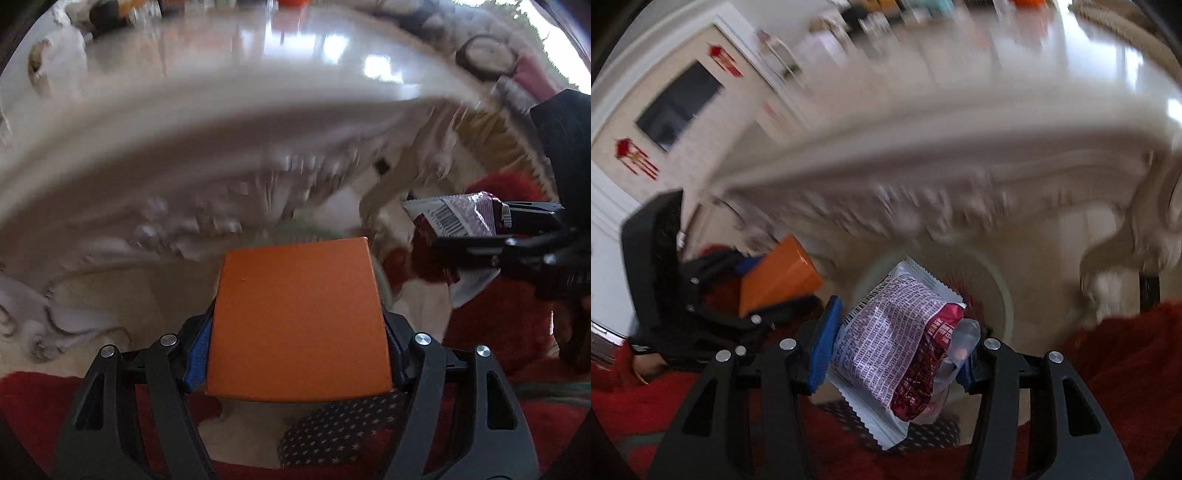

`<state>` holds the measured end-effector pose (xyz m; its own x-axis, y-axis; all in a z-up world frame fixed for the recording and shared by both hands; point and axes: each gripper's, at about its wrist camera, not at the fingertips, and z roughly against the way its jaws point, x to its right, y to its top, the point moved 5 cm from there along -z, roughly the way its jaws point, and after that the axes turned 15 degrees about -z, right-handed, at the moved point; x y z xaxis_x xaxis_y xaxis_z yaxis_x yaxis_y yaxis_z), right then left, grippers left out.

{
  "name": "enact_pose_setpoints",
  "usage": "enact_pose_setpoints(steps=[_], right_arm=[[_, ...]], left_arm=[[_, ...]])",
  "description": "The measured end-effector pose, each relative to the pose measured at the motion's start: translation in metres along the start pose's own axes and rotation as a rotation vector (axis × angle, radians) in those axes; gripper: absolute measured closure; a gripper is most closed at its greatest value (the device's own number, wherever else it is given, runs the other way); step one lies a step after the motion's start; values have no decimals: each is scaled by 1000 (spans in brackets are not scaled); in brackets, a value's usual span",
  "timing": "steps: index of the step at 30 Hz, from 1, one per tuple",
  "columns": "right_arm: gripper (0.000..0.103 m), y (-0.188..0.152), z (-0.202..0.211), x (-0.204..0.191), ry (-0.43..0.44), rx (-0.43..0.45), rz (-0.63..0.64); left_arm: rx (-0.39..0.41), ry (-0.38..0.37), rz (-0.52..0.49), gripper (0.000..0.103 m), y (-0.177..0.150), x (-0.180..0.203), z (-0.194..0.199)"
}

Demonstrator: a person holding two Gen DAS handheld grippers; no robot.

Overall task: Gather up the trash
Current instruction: 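Carry orange box and purple packet to the wastebasket and release both, then move both open tools back over the table toward remaining items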

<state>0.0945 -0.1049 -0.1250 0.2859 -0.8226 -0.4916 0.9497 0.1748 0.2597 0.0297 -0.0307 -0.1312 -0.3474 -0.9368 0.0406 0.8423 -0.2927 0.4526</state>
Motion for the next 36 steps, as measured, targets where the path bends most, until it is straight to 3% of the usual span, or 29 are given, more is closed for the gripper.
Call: enact_pose_setpoints(steps=[7,8,9,10,11,14,26,32,36], right_arm=[[49,-19,-42,16,-104,-60,43],[43,-21,-47,17,-113,-69,47],[34,-22,-52,17,-123,-83,51],[30,-24,-54,19,-130,-89,54],[21,-25,-57,21,-147,-95,55],[12,-27,-65,24,-193,-117,55],[8,-29,-50,13,-211,-55,150],[8,-36,-34,-3,-221,-16,268],[8,-41,-20,-16,-178,-1,319]], left_arm=[[-87,-13,71,30,-14,-14,-41],[-88,-3,71,26,-15,-14,-42],[-91,17,63,13,-13,-15,-46],[-83,40,51,9,-12,-15,-47],[-69,55,45,9,-12,-15,-45],[-42,78,39,8,-10,-20,-37],[-45,97,36,8,-9,-19,-27],[-44,98,23,8,-8,-16,-22],[-45,85,9,8,-11,-12,-13]])
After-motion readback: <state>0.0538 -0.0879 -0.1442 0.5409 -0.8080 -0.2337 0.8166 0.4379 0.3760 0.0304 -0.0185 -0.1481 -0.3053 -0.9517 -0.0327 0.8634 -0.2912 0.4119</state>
